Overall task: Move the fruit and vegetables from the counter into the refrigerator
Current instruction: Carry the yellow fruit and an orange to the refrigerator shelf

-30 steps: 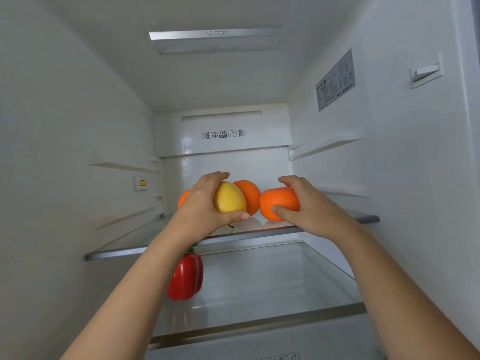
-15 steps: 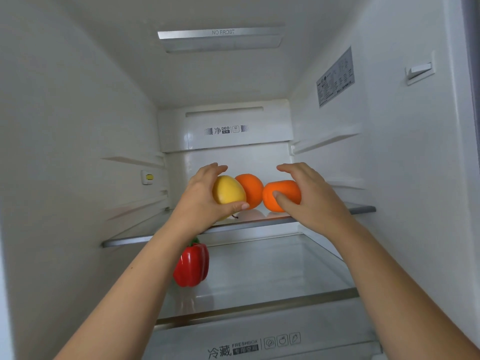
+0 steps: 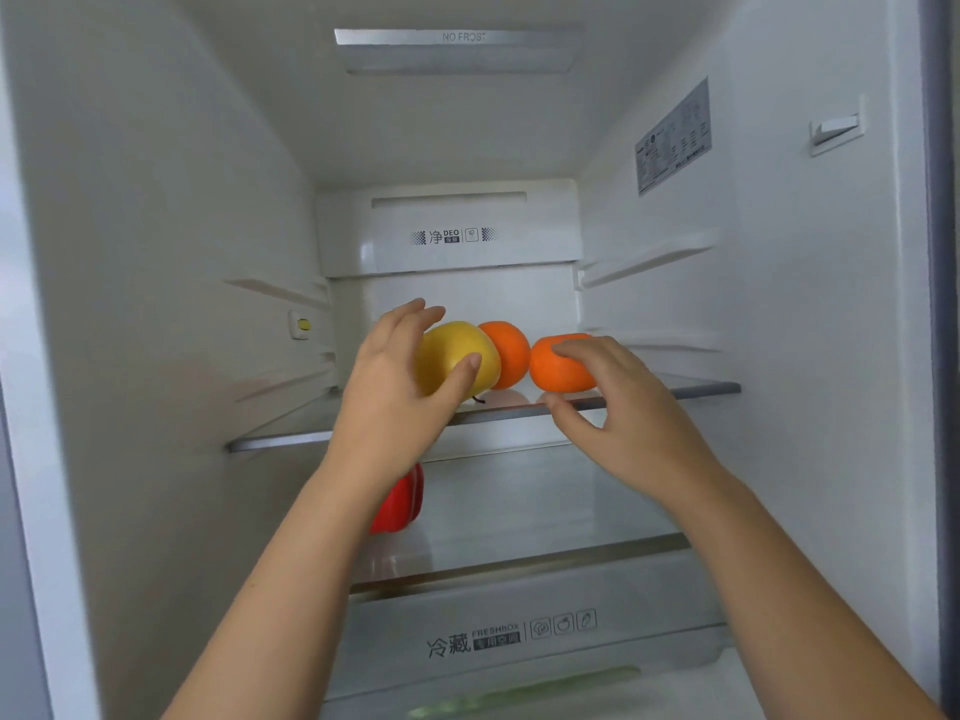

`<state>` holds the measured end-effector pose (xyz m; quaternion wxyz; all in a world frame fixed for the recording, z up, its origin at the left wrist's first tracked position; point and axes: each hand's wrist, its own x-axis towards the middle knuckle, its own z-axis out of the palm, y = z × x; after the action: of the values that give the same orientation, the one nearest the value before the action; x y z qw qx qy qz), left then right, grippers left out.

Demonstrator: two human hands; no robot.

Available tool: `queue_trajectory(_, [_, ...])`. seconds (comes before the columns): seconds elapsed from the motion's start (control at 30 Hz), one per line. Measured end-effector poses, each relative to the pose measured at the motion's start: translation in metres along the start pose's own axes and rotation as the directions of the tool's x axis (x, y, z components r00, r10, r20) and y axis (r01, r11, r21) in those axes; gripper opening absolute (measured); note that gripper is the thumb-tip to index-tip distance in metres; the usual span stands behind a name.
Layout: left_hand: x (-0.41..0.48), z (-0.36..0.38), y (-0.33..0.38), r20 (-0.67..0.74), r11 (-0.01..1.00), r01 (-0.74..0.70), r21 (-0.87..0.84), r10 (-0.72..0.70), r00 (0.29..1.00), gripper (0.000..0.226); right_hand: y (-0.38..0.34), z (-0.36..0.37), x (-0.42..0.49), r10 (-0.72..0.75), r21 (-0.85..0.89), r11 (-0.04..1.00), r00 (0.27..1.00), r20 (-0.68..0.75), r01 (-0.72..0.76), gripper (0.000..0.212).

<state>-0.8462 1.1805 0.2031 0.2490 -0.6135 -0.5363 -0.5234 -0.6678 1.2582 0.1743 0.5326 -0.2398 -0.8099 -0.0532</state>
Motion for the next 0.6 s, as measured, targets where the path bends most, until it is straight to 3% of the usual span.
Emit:
queue_trajectory(0.1, [-0.023,-0.002,0.012,-0.039,0.999,-0.022,-0.043,0.02,0.999,0.051,-0.01,-0.005,-0.017,0.015,-0.045,0.999,1.0,0.002,-0.015,0.037])
queue_trajectory(0.33, [-0.092,0.01,0.023,-0.006,0.973,-0.194,0.123,0.196,0.981,0.039,-0.03,-0.012,-0.07,0.003,-0.22,0.976,1.0,-0.023,-0.008,0.046])
queue_trajectory(0.6, [-0.164,0.031,0.027,0.144,0.989,-0.149,-0.006,0.149,0.978,0.036,-0.05,-0.017,-0.141,0.112,-0.432,0.899,0.992,0.06,-0.075,0.044])
